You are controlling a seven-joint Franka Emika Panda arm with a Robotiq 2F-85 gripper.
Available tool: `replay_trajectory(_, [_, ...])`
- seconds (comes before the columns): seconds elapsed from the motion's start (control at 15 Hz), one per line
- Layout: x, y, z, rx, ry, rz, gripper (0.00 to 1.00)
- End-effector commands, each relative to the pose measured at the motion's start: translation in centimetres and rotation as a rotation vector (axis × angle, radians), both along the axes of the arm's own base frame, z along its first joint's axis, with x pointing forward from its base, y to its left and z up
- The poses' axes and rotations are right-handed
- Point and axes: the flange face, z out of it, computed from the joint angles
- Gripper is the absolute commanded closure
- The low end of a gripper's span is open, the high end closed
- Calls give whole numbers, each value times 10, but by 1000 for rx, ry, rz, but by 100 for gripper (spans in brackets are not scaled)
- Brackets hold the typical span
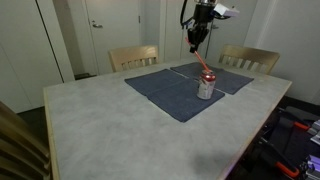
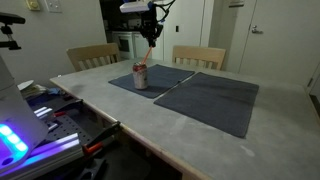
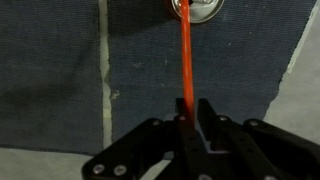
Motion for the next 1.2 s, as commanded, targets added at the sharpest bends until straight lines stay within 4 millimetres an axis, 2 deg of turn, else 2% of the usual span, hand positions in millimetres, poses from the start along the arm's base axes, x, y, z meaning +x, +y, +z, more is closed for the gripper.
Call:
replay_trajectory(0.0, [11, -3, -4, -4, -5, -10, 100])
replay_trajectory(0.47, [11, -7, 0, -6, -7, -28, 98])
replay_trajectory(1.13, [-8, -22, 31, 18, -5, -137, 98])
